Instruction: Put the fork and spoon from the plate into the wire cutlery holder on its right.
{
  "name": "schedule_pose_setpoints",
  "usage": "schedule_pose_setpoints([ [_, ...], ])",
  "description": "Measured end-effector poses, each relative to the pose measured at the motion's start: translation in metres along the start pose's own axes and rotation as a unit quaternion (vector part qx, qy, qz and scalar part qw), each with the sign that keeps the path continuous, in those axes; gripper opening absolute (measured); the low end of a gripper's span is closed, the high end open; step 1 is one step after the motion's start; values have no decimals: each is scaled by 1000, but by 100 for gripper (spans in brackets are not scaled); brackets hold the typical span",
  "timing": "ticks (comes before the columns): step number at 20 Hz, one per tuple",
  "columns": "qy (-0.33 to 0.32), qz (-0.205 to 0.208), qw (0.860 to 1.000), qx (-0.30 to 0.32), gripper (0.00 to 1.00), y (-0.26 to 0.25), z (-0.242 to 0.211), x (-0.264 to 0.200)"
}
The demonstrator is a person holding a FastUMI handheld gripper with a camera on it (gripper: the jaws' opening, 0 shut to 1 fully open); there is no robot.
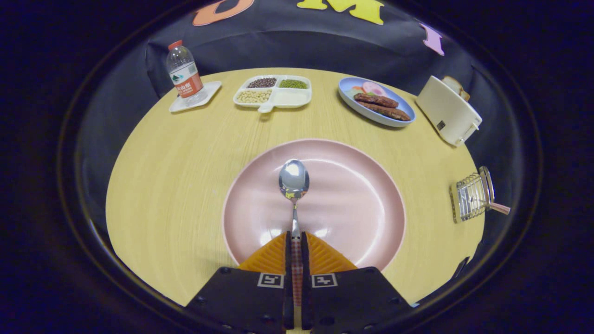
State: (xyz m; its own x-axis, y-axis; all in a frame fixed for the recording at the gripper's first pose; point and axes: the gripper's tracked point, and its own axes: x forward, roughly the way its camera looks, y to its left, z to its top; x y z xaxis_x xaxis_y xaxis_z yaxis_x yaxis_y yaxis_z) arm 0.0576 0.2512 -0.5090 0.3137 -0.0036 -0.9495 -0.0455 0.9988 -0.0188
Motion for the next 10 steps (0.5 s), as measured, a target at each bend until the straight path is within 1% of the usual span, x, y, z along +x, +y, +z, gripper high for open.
schedule_pose_setpoints([
  [3, 7, 12, 1000, 6, 7, -6, -1, -9],
  [10, -3, 37, 999, -23, 7, -49, 3, -49],
])
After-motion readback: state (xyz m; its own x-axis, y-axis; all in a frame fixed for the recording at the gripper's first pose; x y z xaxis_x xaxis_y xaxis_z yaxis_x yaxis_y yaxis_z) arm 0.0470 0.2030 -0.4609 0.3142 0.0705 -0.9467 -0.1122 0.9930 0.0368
